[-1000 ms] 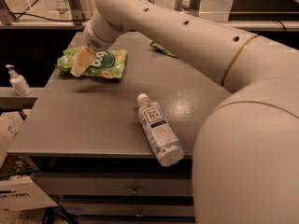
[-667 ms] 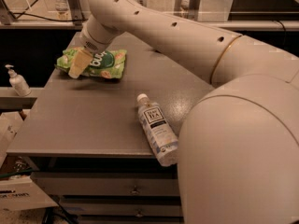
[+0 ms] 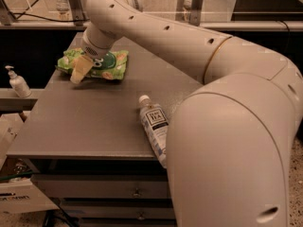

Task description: Pick green rice chip bag

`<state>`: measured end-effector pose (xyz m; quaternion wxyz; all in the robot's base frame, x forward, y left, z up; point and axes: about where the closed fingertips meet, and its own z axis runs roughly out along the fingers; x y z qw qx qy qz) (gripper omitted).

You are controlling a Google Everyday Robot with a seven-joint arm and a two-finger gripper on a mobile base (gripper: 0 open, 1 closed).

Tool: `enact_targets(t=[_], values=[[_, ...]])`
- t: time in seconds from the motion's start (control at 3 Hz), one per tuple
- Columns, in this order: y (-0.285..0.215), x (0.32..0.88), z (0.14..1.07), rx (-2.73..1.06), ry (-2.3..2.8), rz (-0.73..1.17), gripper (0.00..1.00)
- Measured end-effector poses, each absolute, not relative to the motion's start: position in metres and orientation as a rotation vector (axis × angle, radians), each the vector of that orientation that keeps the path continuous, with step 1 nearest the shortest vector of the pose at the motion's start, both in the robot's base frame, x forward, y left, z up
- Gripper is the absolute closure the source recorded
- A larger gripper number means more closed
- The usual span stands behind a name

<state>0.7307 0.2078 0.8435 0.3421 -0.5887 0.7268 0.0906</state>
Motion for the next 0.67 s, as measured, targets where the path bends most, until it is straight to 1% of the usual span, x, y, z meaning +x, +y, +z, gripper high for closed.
enact_targets(t=[0.33, 0.67], values=[[0.2057, 0.7307, 0.8339, -1.547, 1.901, 0.236, 0.17], [0.2038, 0.7302, 0.8314, -1.552, 1.903, 0.23, 0.41]])
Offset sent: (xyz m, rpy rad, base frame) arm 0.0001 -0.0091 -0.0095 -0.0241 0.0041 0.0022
